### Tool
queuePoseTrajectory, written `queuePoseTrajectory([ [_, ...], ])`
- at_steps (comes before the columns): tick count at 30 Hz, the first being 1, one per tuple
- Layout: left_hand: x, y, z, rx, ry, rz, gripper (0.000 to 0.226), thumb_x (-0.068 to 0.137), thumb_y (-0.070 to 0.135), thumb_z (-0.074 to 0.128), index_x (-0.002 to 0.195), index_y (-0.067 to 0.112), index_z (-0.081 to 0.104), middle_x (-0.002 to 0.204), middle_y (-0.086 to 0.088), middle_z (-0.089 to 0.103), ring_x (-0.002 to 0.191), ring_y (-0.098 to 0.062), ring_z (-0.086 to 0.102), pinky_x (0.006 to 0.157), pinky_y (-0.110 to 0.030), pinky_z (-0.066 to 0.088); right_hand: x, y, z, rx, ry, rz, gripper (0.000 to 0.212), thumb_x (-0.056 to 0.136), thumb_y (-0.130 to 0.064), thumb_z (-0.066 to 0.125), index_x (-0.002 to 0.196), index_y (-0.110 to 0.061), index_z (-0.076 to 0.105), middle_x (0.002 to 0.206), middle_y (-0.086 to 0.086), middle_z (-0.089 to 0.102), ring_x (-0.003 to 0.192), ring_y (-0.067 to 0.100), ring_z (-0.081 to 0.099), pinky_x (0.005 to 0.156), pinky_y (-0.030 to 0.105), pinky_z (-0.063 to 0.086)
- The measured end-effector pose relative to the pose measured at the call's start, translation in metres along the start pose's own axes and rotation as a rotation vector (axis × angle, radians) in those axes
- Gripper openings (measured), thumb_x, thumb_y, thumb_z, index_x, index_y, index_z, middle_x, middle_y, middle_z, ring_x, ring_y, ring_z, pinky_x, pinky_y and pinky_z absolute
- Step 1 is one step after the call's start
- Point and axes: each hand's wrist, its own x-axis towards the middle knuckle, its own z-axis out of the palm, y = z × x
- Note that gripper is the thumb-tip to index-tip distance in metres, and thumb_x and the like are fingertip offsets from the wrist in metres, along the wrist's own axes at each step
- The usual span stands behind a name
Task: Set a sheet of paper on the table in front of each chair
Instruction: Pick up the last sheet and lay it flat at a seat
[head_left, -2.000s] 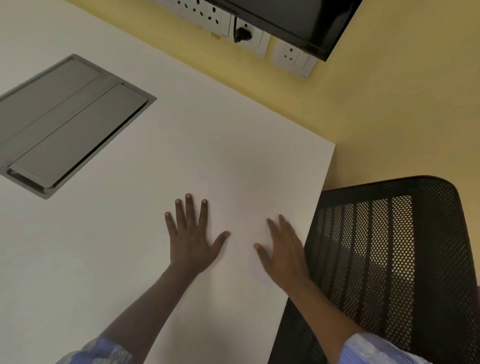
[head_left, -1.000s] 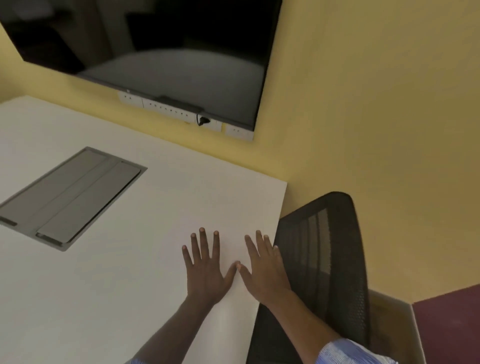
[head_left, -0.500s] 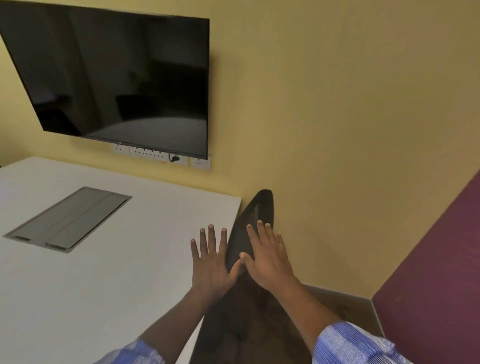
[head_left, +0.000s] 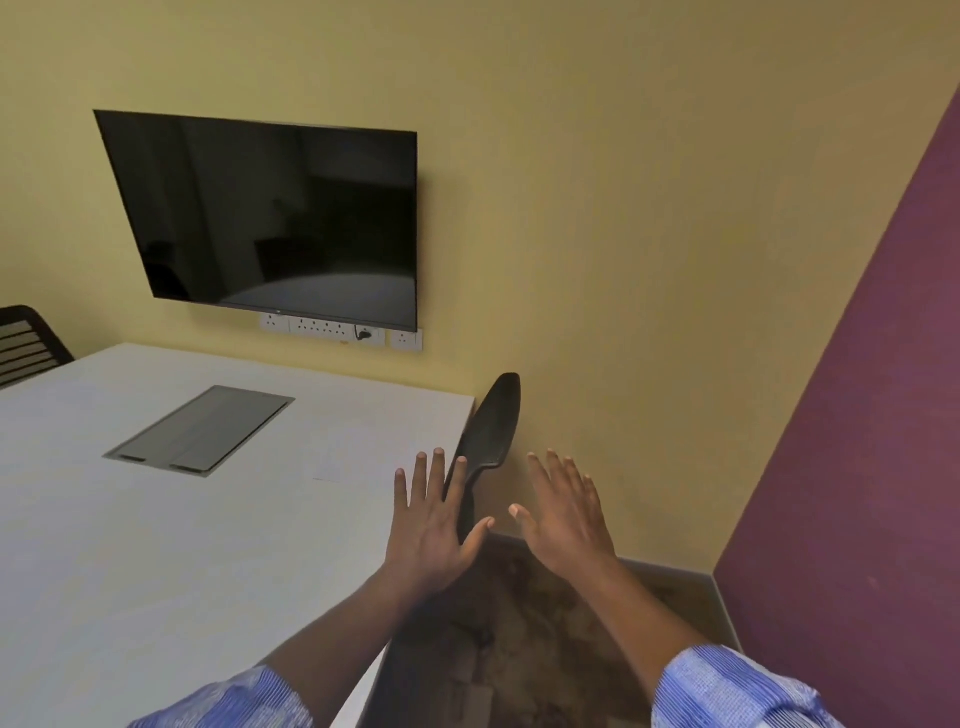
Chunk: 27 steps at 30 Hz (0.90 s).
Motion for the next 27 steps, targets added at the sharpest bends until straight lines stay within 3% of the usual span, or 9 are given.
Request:
queuePoseTrajectory([
  [5,-0.045,-0.012,-0.031,-0.005,0.001,0.025,0.086,0.090,0.077,0.006,0.155,0.029,-0.024,0.166,-0.009,-0.026,0.152,-0.034,-0.025,0.123,-0.059,-0.004,-0.045,-0.034,-0.017,-0.007,0.030,0.016,0.075,0.097,-0.059,0.040,0.159,-0.029,0.009,0.170,0.004,0.009,0.157,0.028,0.004,0.124,0.047,0.006],
  [11,-0.113,-0.043,-0.061,-0.071,0.003,0.079,0.088,0.079,0.082,-0.015,0.150,0.032,-0.031,0.165,-0.006,-0.028,0.153,-0.031,-0.026,0.123,-0.059,-0.004,-0.109,-0.100,-0.025,-0.012,0.043,0.046,0.076,0.099,-0.058,0.041,0.160,-0.028,0.008,0.170,0.004,0.008,0.157,0.027,0.003,0.124,0.046,0.006],
  [16,-0.170,-0.080,-0.081,-0.118,0.016,0.122,0.092,0.082,0.081,-0.010,0.159,0.030,-0.017,0.165,-0.004,-0.026,0.153,-0.030,-0.024,0.123,-0.057,-0.006,-0.168,-0.167,-0.027,0.007,0.038,0.093,0.075,0.101,-0.056,0.040,0.161,-0.028,0.005,0.170,0.002,0.003,0.157,0.024,-0.002,0.126,0.044,0.004],
  [20,-0.222,-0.104,-0.099,-0.131,0.018,0.138,0.094,0.075,0.084,-0.020,0.155,0.034,-0.024,0.165,-0.002,-0.028,0.153,-0.029,-0.025,0.123,-0.058,-0.008,-0.214,-0.212,-0.037,0.004,0.013,0.136,0.076,0.101,-0.057,0.037,0.161,-0.028,0.002,0.171,0.001,0.000,0.157,0.023,-0.004,0.127,0.045,0.005],
  [24,-0.261,-0.125,-0.114,-0.125,0.036,0.140,0.089,0.077,0.083,-0.018,0.151,0.036,-0.027,0.166,-0.002,-0.025,0.153,-0.030,-0.024,0.123,-0.058,-0.008,-0.252,-0.246,-0.049,-0.003,0.019,0.150,0.075,0.101,-0.057,0.037,0.161,-0.028,0.002,0.171,0.001,0.001,0.157,0.023,-0.004,0.127,0.045,0.006],
  [27,-0.288,-0.138,-0.122,-0.109,0.057,0.132,0.089,0.085,0.082,-0.006,0.158,0.032,-0.017,0.168,-0.005,-0.018,0.154,-0.031,-0.021,0.123,-0.058,-0.010,-0.282,-0.267,-0.058,-0.007,0.027,0.149,0.075,0.101,-0.057,0.037,0.161,-0.028,0.003,0.171,0.001,0.001,0.157,0.023,-0.003,0.127,0.046,0.006],
])
